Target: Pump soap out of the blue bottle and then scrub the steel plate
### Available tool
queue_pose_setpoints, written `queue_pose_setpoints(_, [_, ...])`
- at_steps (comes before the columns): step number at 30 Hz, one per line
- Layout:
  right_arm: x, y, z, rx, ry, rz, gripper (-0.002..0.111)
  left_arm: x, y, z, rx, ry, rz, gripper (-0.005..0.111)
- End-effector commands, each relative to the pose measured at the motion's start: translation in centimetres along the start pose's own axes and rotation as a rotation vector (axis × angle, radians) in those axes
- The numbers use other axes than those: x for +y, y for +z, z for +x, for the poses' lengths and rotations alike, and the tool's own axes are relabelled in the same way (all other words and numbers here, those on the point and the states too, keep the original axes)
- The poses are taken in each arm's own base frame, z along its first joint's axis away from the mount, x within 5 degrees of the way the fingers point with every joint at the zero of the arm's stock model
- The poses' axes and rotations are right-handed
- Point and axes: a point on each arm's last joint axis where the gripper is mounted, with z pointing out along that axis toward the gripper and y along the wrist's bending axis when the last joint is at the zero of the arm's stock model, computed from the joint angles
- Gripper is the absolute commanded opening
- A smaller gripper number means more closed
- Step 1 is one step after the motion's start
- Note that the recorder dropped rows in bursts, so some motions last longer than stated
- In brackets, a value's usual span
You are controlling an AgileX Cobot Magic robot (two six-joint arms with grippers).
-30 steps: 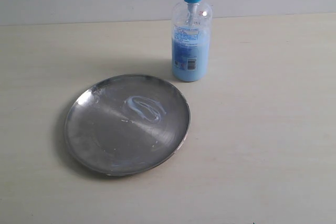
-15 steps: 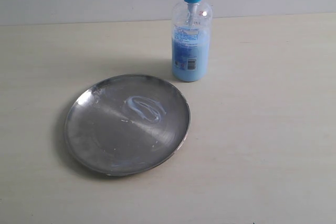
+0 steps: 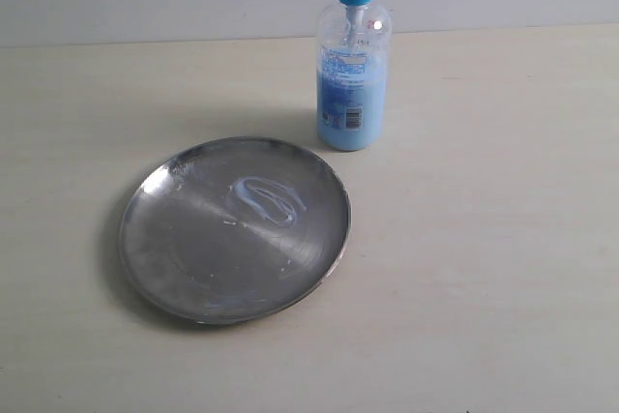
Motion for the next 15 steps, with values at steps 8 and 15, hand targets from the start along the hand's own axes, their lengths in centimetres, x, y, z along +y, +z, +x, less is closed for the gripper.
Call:
queue_pose_setpoints(8, [0.1,-0.2,0.2,-0.001,0.077,-0.005,0.0,0.0,0.0,0.0,-0.008,0.005,-0.001,0.0])
queue_pose_setpoints(15, [-0.2,-0.7,2.5,0.003,0.044,0.042,0.0,0.0,0.0,0.0,-0.008,0.005,-0.001,0.0])
